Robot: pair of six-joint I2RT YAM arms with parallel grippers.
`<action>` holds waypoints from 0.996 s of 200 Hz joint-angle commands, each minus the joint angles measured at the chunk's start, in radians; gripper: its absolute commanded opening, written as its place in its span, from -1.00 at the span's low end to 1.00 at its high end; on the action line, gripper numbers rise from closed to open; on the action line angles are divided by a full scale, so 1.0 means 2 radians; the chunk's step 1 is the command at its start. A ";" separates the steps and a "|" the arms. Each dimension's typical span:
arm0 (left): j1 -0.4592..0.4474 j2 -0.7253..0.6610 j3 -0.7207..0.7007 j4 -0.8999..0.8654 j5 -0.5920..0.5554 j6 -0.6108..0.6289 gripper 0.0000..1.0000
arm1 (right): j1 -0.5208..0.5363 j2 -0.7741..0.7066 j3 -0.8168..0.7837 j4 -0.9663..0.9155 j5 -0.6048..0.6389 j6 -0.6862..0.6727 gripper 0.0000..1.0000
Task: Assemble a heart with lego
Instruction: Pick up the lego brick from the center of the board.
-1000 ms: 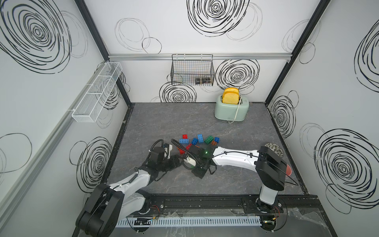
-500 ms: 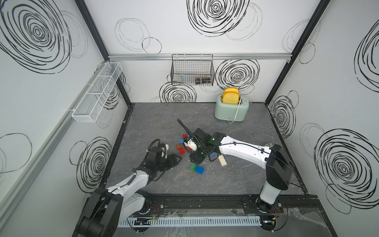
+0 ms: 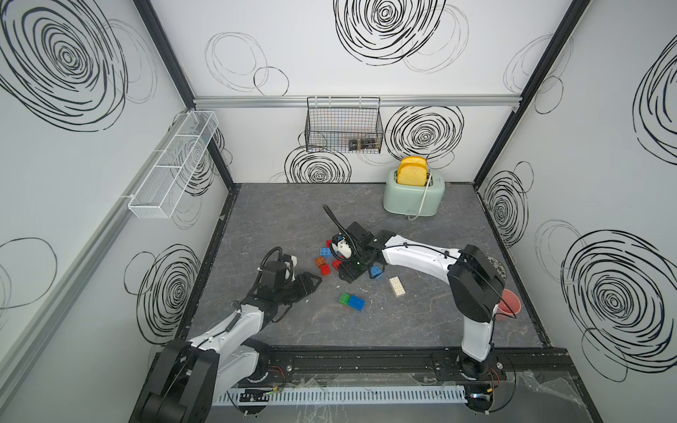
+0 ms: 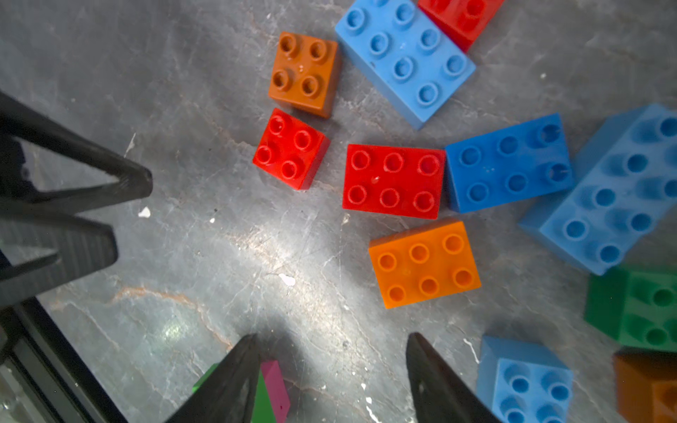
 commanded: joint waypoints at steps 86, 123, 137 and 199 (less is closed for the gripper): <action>0.008 0.010 -0.006 0.022 0.001 -0.001 0.24 | -0.029 0.022 -0.049 0.064 -0.016 0.037 0.47; 0.008 0.013 -0.007 0.024 0.003 -0.001 0.24 | -0.028 0.053 -0.019 0.061 -0.009 0.026 0.47; 0.009 0.013 -0.008 0.025 0.003 -0.001 0.24 | -0.025 0.065 -0.005 0.055 0.006 0.021 0.46; 0.011 0.014 -0.009 0.025 0.003 0.000 0.24 | 0.010 0.104 0.049 0.018 0.097 0.001 0.40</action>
